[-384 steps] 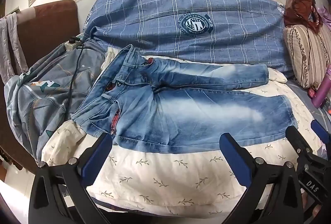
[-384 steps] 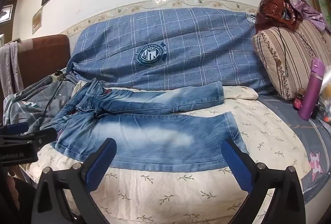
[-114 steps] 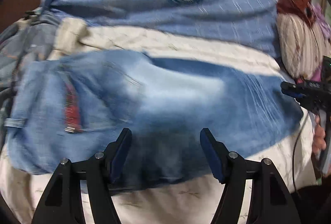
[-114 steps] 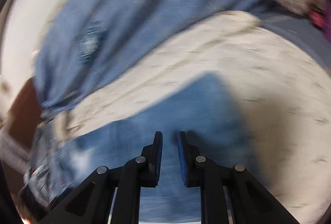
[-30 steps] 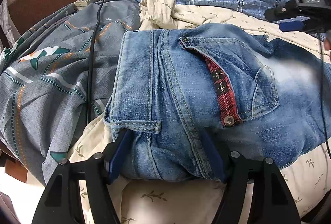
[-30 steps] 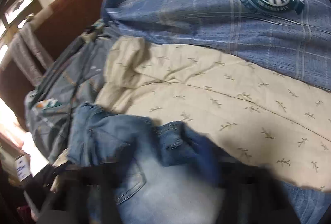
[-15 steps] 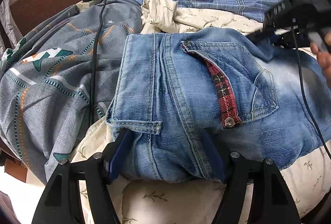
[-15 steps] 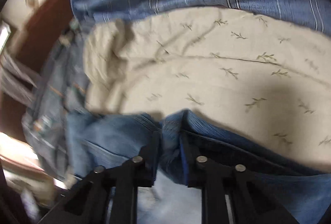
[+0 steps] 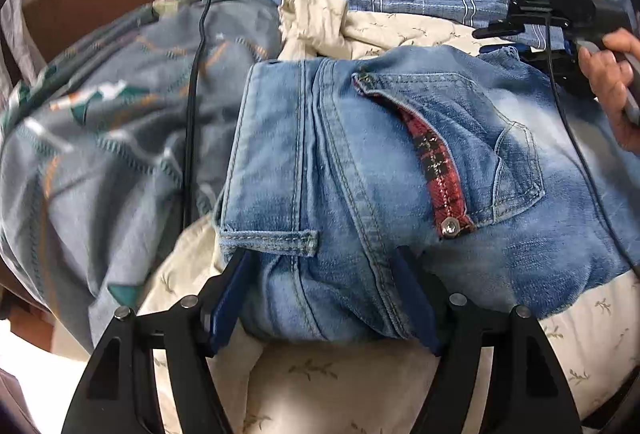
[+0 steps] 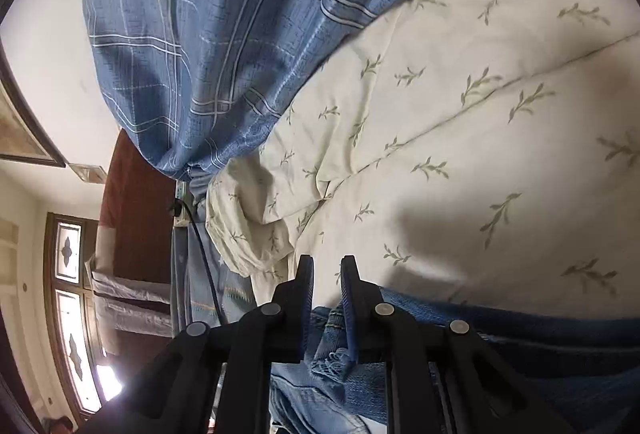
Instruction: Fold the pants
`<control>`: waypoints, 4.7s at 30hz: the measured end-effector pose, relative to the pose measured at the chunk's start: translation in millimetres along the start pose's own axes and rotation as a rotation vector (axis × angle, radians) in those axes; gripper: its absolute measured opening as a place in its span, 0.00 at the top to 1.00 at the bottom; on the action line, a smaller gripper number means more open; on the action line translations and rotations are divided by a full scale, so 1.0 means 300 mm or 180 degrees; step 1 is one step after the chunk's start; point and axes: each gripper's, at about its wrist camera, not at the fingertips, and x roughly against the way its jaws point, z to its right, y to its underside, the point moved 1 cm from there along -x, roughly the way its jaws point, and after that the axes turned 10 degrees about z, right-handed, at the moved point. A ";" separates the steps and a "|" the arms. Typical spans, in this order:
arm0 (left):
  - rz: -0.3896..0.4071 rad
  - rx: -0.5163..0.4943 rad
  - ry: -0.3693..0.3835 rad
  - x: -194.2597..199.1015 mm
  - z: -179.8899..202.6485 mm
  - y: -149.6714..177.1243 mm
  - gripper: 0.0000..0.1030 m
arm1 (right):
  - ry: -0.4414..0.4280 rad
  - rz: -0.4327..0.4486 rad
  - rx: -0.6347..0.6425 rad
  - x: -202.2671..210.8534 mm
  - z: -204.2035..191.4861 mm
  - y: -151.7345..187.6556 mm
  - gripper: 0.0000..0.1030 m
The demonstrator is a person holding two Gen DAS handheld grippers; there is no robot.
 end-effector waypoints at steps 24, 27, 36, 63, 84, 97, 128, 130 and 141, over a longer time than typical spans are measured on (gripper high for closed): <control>0.0009 0.0048 0.0073 0.006 -0.008 -0.003 0.30 | 0.1021 -0.0389 0.1778 0.067 -0.219 0.147 0.72; 0.0014 0.0033 0.0061 0.008 -0.003 -0.002 0.30 | 0.1285 -0.0414 0.1984 0.014 -0.218 0.163 0.62; 0.0020 0.0039 0.0080 0.011 -0.005 -0.005 0.29 | 0.1450 -0.0320 0.2239 -0.056 -0.203 0.185 0.84; 0.0731 0.0238 -0.0400 0.181 -0.022 -0.047 0.31 | 0.0754 0.0571 0.1815 0.270 -0.227 0.109 0.91; 0.0479 0.0281 0.0357 0.131 0.064 -0.063 0.27 | 0.1118 0.0908 0.1725 0.553 -0.055 0.187 0.93; 0.0796 -0.0242 0.0704 0.218 0.368 -0.093 0.15 | 0.0981 0.1630 0.0994 1.115 0.238 0.272 0.91; -0.0006 -0.0350 0.0813 0.060 0.640 -0.062 0.00 | 0.1666 0.1049 0.0786 0.983 0.422 0.248 0.89; -0.0002 -0.0415 0.0781 0.072 0.644 -0.069 0.00 | 0.1683 0.1056 0.0822 0.982 0.419 0.250 0.89; 0.0735 -0.0455 0.0680 0.216 0.643 -0.116 0.00 | 0.1819 0.0937 0.1023 0.972 0.370 0.277 0.89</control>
